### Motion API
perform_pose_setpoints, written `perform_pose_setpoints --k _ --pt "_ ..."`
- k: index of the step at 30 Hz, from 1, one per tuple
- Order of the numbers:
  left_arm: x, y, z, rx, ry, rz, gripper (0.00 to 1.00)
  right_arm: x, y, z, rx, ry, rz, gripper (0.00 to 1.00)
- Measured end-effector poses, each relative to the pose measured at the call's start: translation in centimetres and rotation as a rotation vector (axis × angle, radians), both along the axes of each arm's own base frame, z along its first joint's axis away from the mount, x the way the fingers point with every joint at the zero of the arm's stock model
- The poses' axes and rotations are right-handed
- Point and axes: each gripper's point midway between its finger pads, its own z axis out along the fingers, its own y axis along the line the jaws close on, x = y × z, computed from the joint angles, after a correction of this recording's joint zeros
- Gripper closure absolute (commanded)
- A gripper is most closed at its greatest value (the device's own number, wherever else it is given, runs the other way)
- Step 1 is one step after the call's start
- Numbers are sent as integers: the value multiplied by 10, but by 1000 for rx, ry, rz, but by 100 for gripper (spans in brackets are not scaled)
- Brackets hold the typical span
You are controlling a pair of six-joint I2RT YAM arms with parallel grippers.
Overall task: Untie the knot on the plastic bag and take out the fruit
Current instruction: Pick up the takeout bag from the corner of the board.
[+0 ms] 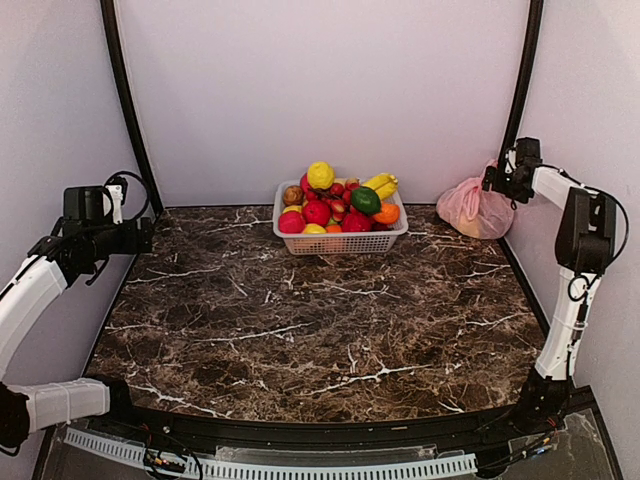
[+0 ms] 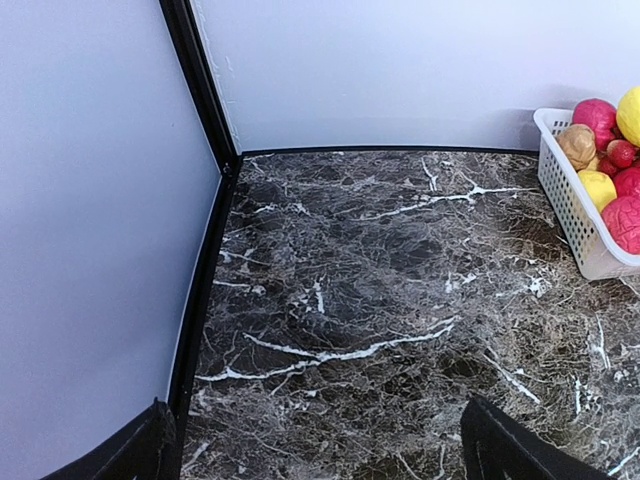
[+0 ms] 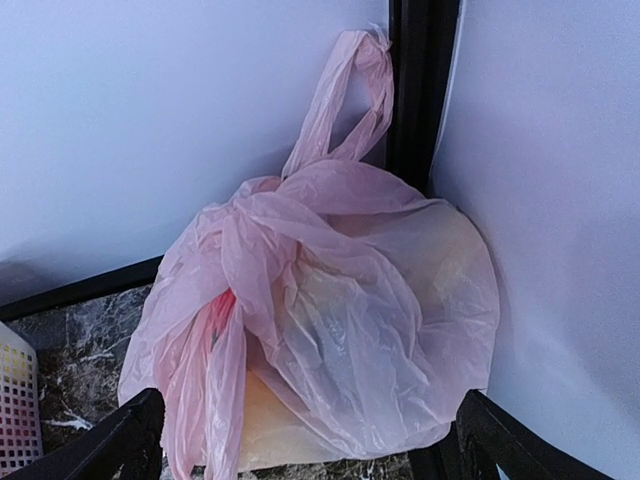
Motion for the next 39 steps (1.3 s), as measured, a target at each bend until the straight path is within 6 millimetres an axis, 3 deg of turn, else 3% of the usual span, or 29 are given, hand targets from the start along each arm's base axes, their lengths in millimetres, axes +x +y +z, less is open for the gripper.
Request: perform_pose_setpoints --k 7,28,33,39 --pt "0 3 0 22 1 11 1 31 -7 -3 -36 -15 8 1" --pt "2 9 -8 65 33 28 1 87 18 -65 43 -30 181 2" --pt "3 12 -10 76 42 38 1 93 24 -80 94 -40 195 26" --pt "3 13 -11 83 46 46 1 96 30 -85 123 -47 205 64"
